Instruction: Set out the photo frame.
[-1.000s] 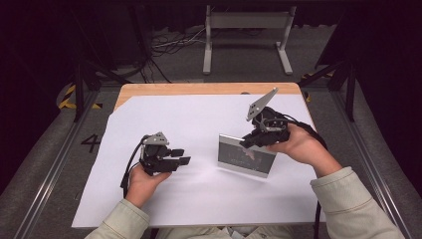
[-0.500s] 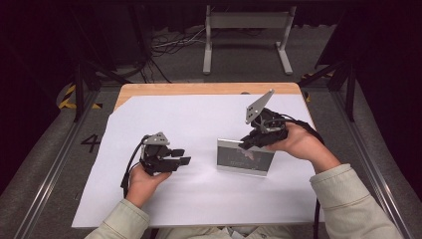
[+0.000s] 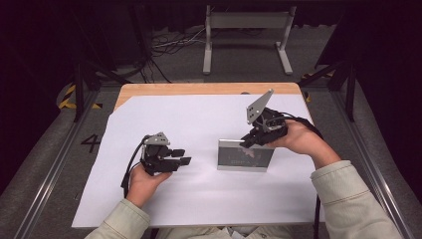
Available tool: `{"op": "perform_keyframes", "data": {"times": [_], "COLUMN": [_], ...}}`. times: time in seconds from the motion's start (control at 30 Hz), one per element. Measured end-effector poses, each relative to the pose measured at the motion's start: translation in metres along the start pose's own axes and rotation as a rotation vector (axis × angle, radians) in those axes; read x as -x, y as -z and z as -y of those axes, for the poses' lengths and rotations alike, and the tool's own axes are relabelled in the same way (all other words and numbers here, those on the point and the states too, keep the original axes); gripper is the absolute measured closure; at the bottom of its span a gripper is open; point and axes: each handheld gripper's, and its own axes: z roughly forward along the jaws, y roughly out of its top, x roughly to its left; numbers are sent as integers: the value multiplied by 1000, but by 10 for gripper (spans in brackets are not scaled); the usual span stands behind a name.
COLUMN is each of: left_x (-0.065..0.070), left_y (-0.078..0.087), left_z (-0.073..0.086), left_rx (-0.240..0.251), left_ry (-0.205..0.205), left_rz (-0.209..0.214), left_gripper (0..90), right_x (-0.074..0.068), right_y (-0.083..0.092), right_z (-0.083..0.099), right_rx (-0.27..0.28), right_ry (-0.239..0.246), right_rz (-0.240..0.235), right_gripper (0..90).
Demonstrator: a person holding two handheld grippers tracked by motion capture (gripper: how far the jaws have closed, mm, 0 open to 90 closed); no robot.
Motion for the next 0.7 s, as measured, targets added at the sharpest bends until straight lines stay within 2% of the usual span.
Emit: {"op": "perform_keyframes", "data": {"times": [0.2, 0.37, 0.47, 0.5, 0.53, 0.57, 0.7], "left_x": [0, 0, 0, -1, -1, -1, 0], "left_y": [0, -1, -1, -1, -1, -1, -1], "left_z": [0, 0, 0, -1, -1, -1, -1], "left_rx": [1, -1, -2, -1, -1, -3, 1], "left_ry": [0, 0, 2, -5, -5, -5, 0], "left_rz": [2, 4, 4, 1, 1, 5, 6], "left_gripper": [563, 563, 564, 564, 564, 564, 563], "right_x": [-1, 0, 2, 5, 5, 7, 8], "right_y": [-1, -1, 1, 2, 2, 2, 4], "right_z": [-1, 1, 2, 4, 4, 5, 6], "right_rx": [-10, 2, 20, 41, 41, 57, 84], "right_ry": [15, 0, -19, -73, -73, -123, -136], "right_rz": [50, 72, 77, 67, 67, 59, 68], "right_gripper": [802, 786, 743, 701, 701, 652, 629]}}
